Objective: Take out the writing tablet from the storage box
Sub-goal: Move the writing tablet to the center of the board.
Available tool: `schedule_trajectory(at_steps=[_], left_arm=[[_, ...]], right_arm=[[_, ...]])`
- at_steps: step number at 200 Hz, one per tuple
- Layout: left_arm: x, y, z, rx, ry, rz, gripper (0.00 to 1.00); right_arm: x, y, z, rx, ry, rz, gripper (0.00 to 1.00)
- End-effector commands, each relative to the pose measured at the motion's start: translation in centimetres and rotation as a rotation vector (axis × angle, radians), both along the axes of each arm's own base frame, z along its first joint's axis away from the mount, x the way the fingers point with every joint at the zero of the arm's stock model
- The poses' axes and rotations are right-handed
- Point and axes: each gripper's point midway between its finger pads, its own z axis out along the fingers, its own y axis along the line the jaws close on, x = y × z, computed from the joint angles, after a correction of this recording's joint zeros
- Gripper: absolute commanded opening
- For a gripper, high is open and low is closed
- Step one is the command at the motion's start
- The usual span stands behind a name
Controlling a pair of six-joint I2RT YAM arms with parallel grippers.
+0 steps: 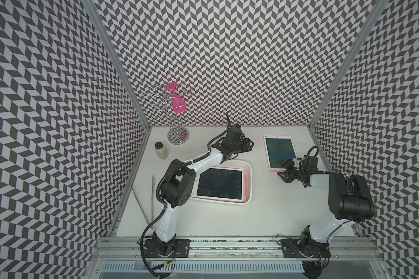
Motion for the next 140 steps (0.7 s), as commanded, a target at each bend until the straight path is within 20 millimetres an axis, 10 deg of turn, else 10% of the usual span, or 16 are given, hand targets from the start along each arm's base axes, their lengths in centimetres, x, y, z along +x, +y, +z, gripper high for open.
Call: schedule_trajectory(at_steps=[1,140], left_arm=[[-0.5,2.4,5.7,-0.063,-0.117,0.018,0.49],[-3.1,14.3,2.8,0.042,-0.077,0.163,0.49]], right_arm=[[0.4,-0.6,-1.6,-0.015,0.054,-0.044,0.76],[1.6,-2.7,-4.0,-0.112,0.099,-0.057,0.74]])
